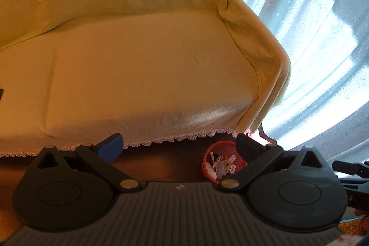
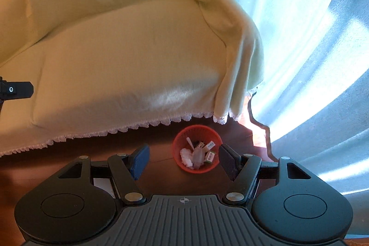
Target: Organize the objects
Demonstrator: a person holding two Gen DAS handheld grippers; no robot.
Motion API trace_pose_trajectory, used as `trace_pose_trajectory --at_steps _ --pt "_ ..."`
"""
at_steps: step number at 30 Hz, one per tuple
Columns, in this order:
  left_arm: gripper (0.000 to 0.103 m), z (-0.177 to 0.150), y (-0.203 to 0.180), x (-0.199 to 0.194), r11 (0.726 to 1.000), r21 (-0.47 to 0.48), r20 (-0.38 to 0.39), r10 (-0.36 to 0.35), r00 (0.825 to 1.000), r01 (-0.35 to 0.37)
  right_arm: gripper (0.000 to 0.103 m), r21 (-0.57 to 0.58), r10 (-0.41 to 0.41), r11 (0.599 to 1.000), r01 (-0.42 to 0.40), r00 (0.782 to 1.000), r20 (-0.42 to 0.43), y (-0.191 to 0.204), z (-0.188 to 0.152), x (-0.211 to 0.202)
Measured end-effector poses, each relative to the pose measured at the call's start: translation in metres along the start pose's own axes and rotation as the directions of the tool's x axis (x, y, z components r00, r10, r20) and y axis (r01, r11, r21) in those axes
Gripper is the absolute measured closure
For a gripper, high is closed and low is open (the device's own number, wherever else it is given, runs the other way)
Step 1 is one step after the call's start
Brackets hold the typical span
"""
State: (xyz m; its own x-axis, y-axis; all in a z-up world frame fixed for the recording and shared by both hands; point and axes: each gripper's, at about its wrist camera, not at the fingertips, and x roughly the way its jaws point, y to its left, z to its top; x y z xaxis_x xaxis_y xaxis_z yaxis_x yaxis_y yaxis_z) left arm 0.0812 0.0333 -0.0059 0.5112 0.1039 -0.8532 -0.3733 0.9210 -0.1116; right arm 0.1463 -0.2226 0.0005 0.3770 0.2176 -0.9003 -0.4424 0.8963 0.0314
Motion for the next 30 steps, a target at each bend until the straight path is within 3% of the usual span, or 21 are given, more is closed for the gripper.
trace_pose_trajectory --at_steps 3,13,30 --pt "0.001 0.003 0.001 -0.009 1.000 0.020 -0.007 -0.021 1.000 0.021 0.039 0.027 -0.019 0.999 0.019 1.000 0.021 0.003 0.002 -0.017" --pt "0.001 0.004 0.016 -0.025 0.998 0.064 0.007 0.004 1.000 -0.004 0.039 0.038 -0.038 0.999 0.036 0.998 0.045 0.020 0.007 -0.043" --pt "0.001 -0.011 0.019 -0.013 0.995 0.092 -0.027 0.038 0.999 -0.036 0.039 0.034 -0.038 0.999 0.039 0.999 -0.025 0.023 -0.020 -0.029"
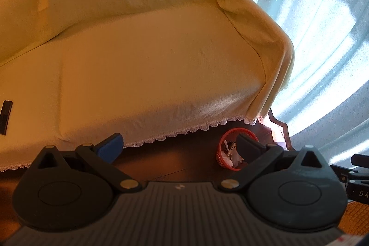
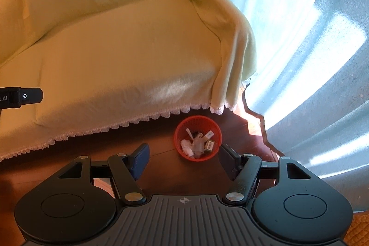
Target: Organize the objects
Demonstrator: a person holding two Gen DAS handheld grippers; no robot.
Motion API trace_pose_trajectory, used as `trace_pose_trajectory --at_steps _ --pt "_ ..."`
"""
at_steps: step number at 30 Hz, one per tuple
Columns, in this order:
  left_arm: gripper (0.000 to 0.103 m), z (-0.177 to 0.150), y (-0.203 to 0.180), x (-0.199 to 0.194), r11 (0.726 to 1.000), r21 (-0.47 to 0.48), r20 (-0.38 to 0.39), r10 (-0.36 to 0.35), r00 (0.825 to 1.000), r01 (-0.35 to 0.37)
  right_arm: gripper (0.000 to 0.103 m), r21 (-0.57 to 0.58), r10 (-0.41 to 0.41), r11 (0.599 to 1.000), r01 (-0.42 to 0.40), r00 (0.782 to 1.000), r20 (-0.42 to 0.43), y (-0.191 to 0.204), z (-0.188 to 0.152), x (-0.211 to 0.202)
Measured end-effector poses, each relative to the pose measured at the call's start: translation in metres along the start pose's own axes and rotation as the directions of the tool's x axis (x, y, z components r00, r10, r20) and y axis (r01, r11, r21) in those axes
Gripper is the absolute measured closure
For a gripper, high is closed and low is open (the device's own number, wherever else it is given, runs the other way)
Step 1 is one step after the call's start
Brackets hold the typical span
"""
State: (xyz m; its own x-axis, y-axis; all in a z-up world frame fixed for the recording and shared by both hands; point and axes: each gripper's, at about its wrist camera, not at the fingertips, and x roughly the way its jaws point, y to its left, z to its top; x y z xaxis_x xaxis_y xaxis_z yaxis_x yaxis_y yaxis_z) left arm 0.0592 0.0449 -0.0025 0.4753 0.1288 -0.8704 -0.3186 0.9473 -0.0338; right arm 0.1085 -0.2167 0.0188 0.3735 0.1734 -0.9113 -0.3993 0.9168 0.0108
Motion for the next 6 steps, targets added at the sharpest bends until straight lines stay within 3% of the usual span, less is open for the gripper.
trace_pose_trajectory --at_steps 6 --pt "0.001 -0.0042 0.0007 -0.0007 1.000 -0.011 0.022 -0.011 1.000 0.011 0.039 0.003 0.004 1.000 -0.004 1.000 -0.005 0.0013 -0.0014 0.0012"
